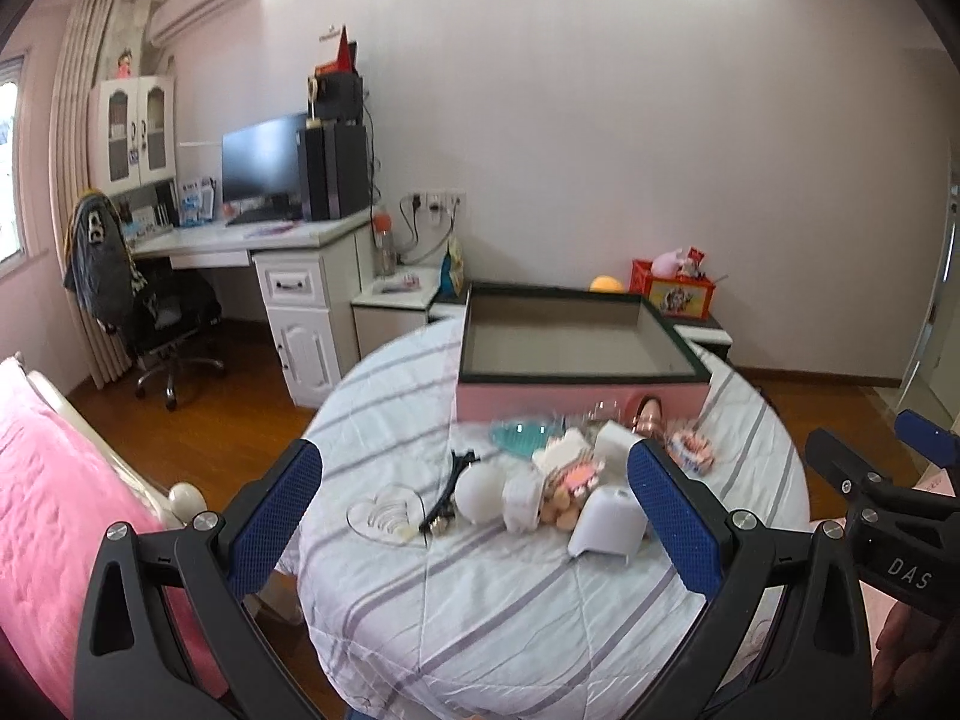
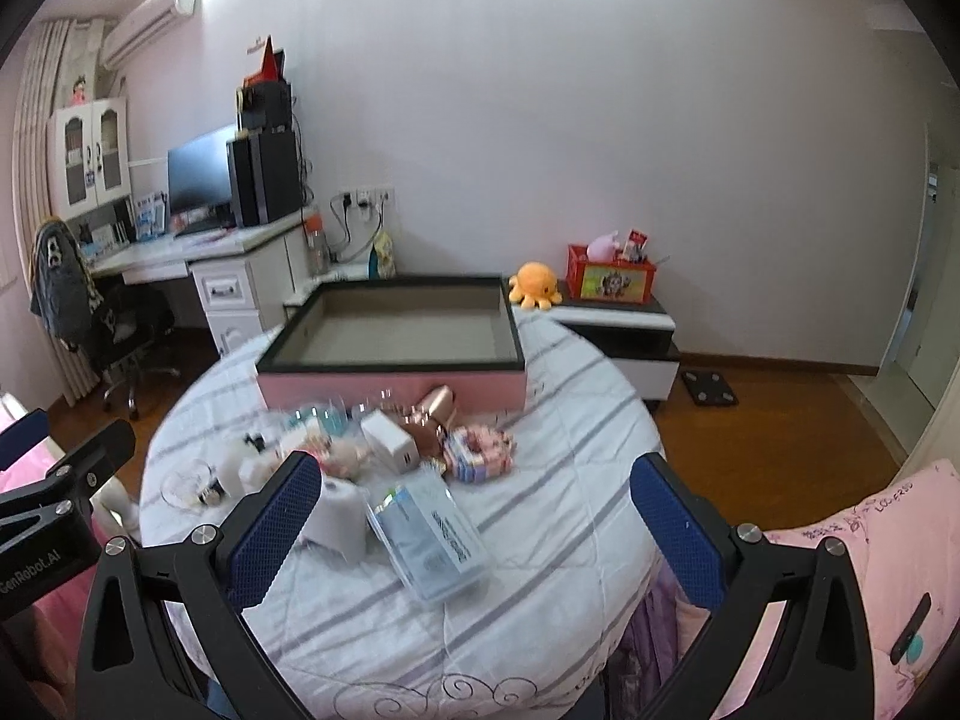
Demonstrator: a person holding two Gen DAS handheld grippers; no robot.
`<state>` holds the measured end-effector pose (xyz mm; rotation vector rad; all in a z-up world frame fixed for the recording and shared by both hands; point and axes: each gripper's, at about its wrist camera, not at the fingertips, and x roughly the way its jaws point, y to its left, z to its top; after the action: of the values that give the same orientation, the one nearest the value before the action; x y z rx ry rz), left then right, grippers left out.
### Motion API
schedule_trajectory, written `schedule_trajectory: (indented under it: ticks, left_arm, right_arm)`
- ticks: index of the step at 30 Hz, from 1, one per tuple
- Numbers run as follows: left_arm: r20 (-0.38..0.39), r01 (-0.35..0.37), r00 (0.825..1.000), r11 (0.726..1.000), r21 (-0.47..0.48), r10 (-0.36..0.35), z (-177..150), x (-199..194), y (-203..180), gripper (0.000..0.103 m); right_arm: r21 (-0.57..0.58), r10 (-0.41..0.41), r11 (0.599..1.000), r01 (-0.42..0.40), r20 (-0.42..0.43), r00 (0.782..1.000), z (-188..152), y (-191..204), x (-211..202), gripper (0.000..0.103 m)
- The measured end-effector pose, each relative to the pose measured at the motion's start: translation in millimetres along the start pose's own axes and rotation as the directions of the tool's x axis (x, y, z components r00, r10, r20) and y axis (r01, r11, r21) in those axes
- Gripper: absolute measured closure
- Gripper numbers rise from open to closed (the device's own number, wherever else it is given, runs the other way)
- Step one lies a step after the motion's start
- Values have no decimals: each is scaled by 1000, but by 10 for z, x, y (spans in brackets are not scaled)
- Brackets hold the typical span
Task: Organize rigid objects
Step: 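Move both tools toward the items on the table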
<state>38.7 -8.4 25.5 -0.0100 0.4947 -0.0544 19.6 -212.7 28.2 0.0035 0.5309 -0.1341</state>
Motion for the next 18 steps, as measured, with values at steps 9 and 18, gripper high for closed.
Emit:
schedule_trajectory:
  ticks: [9,18]
  left_arm:
    - [162,7,987,1000,-3,-6,298,-500,-10,0]
    - [182,7,983,1000,-1,-7,311,-607,-40,0]
  right_arm:
    - [16,-38,999,35,168,985,305,-49,-538,0]
    - [19,-35,999,32,180,983,306,-68,-614,0]
